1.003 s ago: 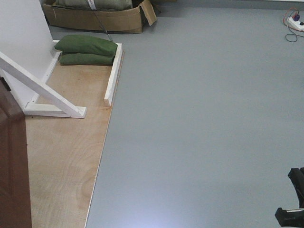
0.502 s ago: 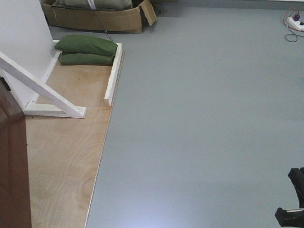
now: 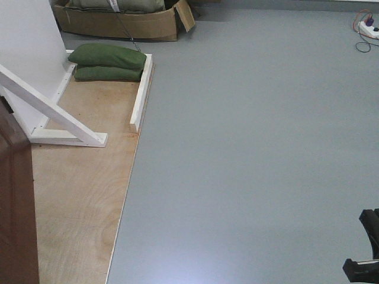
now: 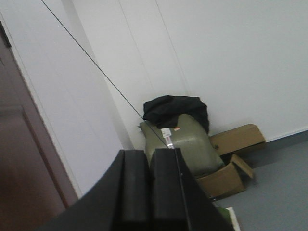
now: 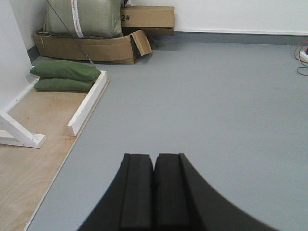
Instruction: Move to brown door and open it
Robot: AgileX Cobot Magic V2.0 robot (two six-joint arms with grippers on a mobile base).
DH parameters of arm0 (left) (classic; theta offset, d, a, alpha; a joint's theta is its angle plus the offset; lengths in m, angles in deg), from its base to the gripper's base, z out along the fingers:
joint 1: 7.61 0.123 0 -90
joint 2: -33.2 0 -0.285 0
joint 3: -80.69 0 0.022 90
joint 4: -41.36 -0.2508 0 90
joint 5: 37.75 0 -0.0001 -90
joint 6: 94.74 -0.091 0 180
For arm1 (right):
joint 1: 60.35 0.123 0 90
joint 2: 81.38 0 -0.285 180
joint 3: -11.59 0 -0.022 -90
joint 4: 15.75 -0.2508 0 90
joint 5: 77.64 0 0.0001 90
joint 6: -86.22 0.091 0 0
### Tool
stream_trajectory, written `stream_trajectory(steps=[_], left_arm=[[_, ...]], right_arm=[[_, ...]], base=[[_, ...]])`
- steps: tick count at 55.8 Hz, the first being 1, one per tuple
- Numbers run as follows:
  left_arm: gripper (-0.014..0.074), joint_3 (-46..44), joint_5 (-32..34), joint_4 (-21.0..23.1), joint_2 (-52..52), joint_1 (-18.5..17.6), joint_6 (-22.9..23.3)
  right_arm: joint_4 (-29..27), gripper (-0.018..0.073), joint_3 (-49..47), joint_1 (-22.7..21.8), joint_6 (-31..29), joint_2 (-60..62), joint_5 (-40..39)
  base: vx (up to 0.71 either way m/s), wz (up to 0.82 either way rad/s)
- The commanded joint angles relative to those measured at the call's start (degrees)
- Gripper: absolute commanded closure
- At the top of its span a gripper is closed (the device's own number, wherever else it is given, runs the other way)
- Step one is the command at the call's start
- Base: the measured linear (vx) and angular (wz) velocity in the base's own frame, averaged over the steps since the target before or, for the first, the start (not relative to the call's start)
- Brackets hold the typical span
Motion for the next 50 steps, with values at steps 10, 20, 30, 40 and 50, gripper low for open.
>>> stream_trajectory(steps=[10, 20, 30, 40, 50], left_arm=[[0.0603, -13.63, 1.89, 4.21, 7.58, 4.66, -1.43], [0.0603, -18.74, 1.84, 5.08, 9.29, 8.44, -1.55], [0.0603, -20.70, 7.85, 4.87, 9.55, 9.92, -3.06], [0.0601, -20.64, 30.77, 8.17, 9.44, 9.92, -32.09], [0.0601, -20.64, 36.23, 35.48, 9.42, 9.92, -53.58]], right_arm=[[0.21, 0.0559, 0.19, 0.08, -0.45, 0.32, -4.41], [0.21, 0.0559, 0.19, 0.08, -0.45, 0.32, -4.41], [0.21, 0.0559, 0.19, 0.08, -0.45, 0.32, -4.41], [0.21, 0.0559, 0.19, 0.08, -0.45, 0.32, -4.41], [0.21, 0.0559, 0.19, 0.08, -0.45, 0.32, -4.41]], base=[[0.00, 0.00], [0.00, 0.00], [0.00, 0.00], [0.00, 0.00], [0.00, 0.00]])
